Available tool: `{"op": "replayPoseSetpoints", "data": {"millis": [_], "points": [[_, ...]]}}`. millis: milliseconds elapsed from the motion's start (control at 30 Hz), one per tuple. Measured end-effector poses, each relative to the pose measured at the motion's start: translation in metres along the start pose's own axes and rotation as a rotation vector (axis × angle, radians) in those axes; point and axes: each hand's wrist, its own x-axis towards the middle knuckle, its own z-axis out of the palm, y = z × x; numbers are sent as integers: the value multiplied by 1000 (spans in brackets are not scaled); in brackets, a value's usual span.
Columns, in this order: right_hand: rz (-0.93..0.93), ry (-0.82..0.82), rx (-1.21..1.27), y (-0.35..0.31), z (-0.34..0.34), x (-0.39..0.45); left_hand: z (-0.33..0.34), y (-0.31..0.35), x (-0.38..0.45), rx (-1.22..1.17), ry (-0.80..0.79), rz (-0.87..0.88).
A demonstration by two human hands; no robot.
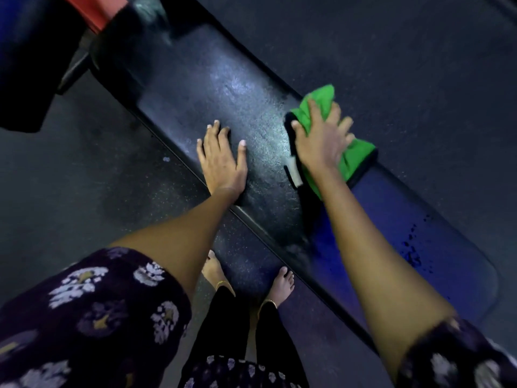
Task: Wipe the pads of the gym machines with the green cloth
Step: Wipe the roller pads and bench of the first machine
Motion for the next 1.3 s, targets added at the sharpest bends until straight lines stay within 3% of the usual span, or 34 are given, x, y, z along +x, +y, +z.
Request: {"op": "replayPoseSetpoints", "data": {"millis": [133,233,300,467,533,600,700,833,900,967,1100,1200,1300], "points": [[-289,-87,-44,-44,10,11,-2,1,0,8,6,-3],[-426,-115,-70,-24,8,-6,-1,1,-2,4,-7,1],[-387,-76,-82,-1,6,-17,-1,1,-1,4,-9,0],[35,-55,56,-12,-6,39,-1,1,1,1,-12,-5],[-42,-90,43,-31,-5,56,0,1,1,3,-11,-1],[-240,-118,-5,-40,-1,47,1,1,1,5,-3,2],[-394,-106,-75,-17,6,-1,0,-2,-1,2,-2,6],[-128,9,-72,43,0,-39,-2,2,0,-12,-13,7],[86,13,-11,47,-6,-20,-3,3,2,-18,-14,-2],[184,8,40,35,-9,1,-4,2,1,-21,-25,-4],[-52,-23,-7,13,-2,-8,-4,-1,3,-15,-4,-5],[-238,-53,-60,36,3,-59,-2,1,0,-3,9,2],[-108,12,-97,76,-3,-81,-3,3,0,48,-23,22]]}}
